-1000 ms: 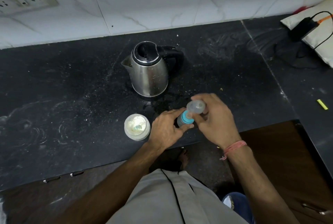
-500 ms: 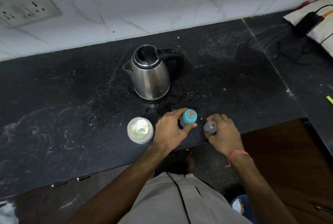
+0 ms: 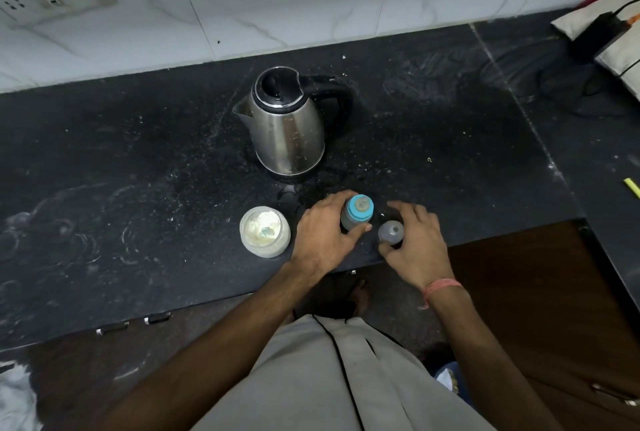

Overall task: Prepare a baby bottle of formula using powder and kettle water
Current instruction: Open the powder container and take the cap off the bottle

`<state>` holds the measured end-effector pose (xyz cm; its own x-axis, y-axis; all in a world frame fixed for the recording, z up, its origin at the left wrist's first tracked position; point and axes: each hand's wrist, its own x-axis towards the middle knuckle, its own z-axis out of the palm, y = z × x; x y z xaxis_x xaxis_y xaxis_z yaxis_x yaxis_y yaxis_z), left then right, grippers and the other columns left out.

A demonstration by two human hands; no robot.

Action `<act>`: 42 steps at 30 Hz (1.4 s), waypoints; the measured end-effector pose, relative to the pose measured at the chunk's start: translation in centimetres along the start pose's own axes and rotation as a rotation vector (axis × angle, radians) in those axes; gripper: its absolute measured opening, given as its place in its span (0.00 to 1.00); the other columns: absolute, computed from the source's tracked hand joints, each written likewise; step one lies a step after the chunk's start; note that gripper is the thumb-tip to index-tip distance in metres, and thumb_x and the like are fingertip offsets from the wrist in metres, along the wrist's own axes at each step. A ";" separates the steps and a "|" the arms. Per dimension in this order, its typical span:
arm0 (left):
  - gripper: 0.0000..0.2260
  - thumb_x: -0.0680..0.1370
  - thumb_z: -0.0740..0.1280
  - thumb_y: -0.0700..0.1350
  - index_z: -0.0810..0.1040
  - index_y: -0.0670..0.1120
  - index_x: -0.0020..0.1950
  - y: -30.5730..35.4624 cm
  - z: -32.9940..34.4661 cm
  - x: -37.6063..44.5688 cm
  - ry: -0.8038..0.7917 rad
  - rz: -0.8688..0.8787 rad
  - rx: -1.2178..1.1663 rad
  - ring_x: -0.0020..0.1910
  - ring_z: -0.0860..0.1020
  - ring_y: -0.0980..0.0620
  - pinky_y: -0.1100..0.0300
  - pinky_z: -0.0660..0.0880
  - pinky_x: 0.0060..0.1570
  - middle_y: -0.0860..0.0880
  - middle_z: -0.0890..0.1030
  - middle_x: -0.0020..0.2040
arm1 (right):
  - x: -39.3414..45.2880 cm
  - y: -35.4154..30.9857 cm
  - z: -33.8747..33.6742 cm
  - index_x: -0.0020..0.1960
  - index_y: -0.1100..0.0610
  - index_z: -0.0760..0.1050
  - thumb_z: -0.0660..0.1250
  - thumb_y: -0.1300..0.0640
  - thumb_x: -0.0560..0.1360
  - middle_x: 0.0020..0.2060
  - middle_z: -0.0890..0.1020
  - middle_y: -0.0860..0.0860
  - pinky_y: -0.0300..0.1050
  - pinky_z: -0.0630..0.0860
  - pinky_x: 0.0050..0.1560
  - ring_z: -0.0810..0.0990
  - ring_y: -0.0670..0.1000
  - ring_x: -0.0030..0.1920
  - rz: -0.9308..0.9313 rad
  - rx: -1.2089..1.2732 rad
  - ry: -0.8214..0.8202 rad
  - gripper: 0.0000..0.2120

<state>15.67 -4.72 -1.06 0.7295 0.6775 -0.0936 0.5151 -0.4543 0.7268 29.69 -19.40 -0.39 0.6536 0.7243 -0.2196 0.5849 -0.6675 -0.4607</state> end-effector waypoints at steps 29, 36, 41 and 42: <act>0.29 0.79 0.68 0.58 0.75 0.53 0.80 -1.4 0.9 0.4 -0.007 0.041 -0.011 0.62 0.84 0.51 0.47 0.82 0.61 0.51 0.84 0.70 | 2.7 -6.0 -1.5 0.68 0.52 0.81 0.80 0.47 0.76 0.61 0.83 0.48 0.47 0.75 0.60 0.79 0.52 0.63 -0.296 -0.141 0.058 0.23; 0.27 0.81 0.72 0.57 0.76 0.52 0.80 -1.9 1.0 0.7 0.011 0.069 -0.008 0.62 0.84 0.50 0.50 0.81 0.61 0.50 0.85 0.69 | 2.9 -6.2 -2.2 0.69 0.53 0.80 0.80 0.51 0.76 0.62 0.84 0.49 0.52 0.79 0.63 0.79 0.54 0.64 -0.376 -0.191 0.030 0.23; 0.27 0.81 0.74 0.59 0.78 0.51 0.77 -2.2 1.2 0.6 -0.016 0.058 -0.051 0.58 0.84 0.52 0.47 0.83 0.59 0.51 0.86 0.65 | 3.6 -6.1 -3.2 0.71 0.53 0.80 0.79 0.51 0.77 0.64 0.84 0.50 0.53 0.78 0.65 0.79 0.54 0.64 -0.464 -0.220 -0.053 0.24; 0.27 0.80 0.74 0.60 0.79 0.52 0.77 -2.2 1.2 0.7 -0.013 0.055 -0.058 0.59 0.84 0.52 0.46 0.83 0.59 0.51 0.86 0.65 | 3.9 -6.0 -3.5 0.70 0.52 0.80 0.80 0.51 0.77 0.64 0.84 0.49 0.53 0.78 0.64 0.80 0.54 0.64 -0.489 -0.220 -0.073 0.24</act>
<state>15.56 -3.98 -3.52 0.7623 0.6443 -0.0609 0.4473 -0.4565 0.7692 30.41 -13.18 4.52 0.2495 0.9644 -0.0877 0.9042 -0.2644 -0.3354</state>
